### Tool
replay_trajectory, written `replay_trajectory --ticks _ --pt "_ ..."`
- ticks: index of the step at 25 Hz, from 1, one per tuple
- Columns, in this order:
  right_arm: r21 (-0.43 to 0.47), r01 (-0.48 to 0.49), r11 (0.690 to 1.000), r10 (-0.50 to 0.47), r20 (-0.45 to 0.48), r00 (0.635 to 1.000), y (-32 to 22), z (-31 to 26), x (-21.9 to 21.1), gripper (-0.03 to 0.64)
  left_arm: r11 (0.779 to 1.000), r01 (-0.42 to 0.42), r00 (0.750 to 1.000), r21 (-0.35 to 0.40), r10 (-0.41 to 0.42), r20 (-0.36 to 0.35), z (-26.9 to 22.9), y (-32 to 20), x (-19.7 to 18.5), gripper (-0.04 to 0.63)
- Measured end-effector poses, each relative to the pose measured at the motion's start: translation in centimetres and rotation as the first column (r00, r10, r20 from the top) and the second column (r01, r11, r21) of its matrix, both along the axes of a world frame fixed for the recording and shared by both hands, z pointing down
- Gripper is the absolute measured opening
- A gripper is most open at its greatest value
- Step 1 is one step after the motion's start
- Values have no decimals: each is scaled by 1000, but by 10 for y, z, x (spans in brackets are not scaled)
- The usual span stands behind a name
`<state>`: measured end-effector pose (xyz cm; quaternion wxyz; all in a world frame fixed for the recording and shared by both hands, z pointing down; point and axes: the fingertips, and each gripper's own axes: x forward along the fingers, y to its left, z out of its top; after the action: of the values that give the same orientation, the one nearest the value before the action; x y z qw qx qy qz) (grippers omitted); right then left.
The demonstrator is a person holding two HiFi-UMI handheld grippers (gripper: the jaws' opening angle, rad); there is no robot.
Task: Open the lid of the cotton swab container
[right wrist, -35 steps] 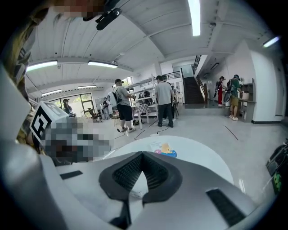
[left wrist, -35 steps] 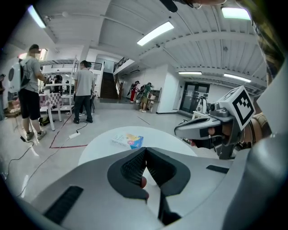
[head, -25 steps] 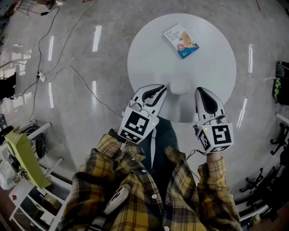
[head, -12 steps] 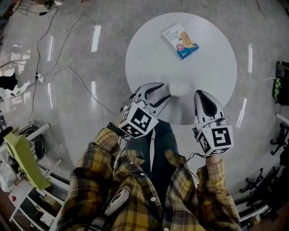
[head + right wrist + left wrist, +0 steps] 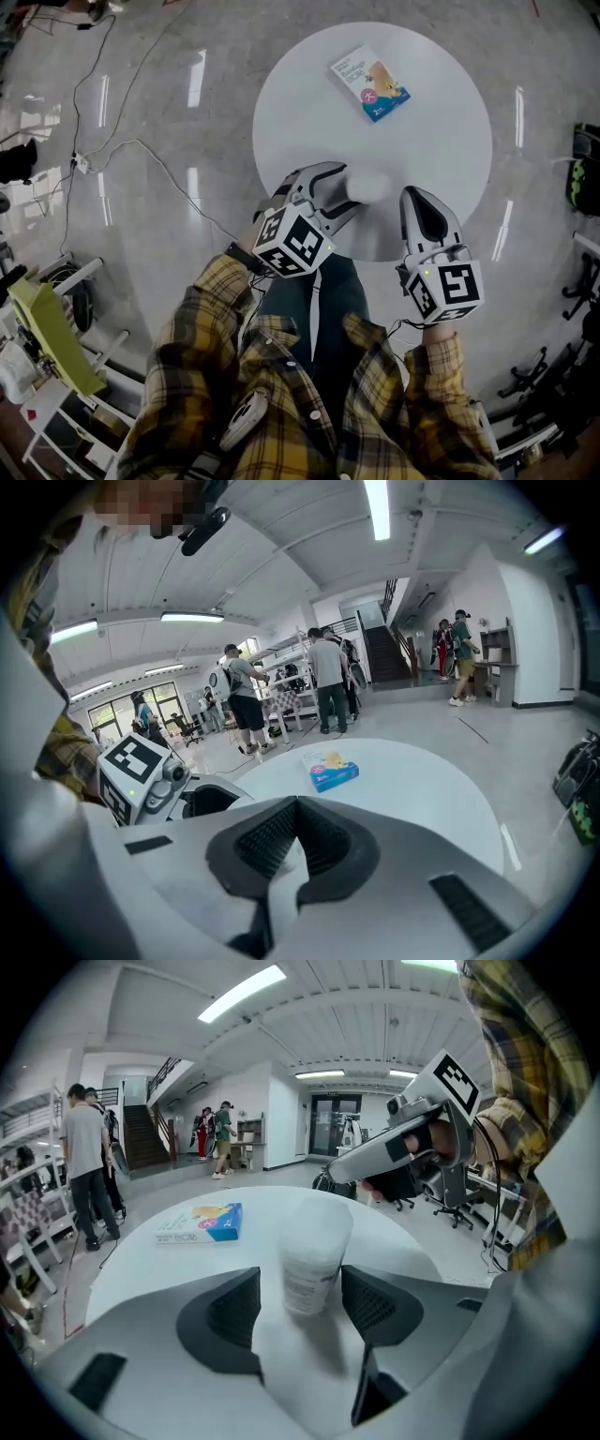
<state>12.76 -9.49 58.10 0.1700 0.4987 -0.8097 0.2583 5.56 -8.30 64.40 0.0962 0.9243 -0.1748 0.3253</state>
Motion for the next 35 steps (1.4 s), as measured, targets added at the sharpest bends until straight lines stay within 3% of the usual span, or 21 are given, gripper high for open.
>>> replay_trajectory --ticks 7,35 --pt "-9 -5 1000 5 12 1000 1 5 3 15 996 -82 996 27 82 19 8 -2 17 272" --pt "-29 -26 999 26 13 1000 15 11 8 15 987 -153 988 55 152 17 10 4 28 249"
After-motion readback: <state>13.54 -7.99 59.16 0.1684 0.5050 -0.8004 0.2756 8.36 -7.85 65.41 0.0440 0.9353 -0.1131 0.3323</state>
